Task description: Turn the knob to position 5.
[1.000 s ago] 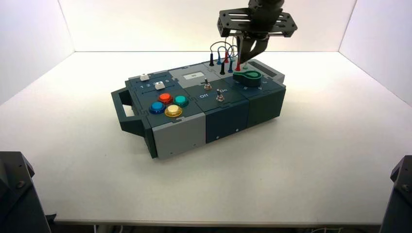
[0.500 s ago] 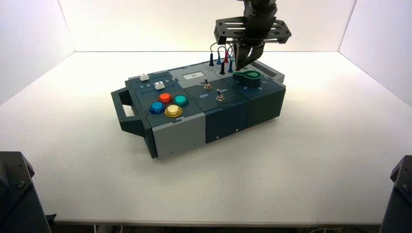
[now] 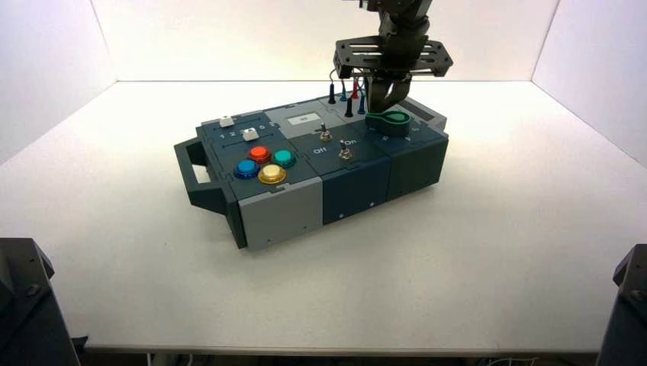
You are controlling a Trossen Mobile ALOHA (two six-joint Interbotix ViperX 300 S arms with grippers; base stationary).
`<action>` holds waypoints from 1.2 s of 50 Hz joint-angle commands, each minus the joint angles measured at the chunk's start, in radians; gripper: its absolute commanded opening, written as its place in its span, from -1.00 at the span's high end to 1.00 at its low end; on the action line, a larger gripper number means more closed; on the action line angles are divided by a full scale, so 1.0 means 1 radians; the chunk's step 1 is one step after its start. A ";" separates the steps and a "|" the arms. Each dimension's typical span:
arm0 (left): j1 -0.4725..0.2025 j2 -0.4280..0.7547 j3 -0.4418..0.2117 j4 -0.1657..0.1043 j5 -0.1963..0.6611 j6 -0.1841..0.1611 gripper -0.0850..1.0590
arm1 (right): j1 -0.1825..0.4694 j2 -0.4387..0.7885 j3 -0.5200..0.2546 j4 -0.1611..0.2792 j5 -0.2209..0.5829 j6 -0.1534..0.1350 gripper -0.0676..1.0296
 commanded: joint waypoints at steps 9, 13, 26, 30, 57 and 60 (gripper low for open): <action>-0.005 0.008 -0.012 0.002 -0.014 0.005 0.91 | 0.026 -0.017 -0.026 0.014 0.021 -0.005 0.92; -0.005 0.008 -0.012 0.002 -0.014 0.005 0.91 | 0.031 -0.018 -0.026 0.015 0.029 -0.005 0.92; -0.005 0.006 -0.012 0.002 -0.014 0.005 0.91 | 0.035 -0.028 -0.026 0.017 0.060 -0.005 0.92; -0.005 0.003 -0.012 0.002 -0.014 0.005 0.91 | 0.034 -0.031 -0.025 0.017 0.071 -0.003 0.92; -0.005 -0.011 -0.012 0.002 -0.014 0.005 0.91 | 0.034 -0.038 -0.017 0.017 0.104 -0.003 0.92; -0.005 -0.011 -0.012 0.002 -0.015 0.005 0.91 | 0.034 -0.041 -0.014 0.017 0.104 -0.005 0.92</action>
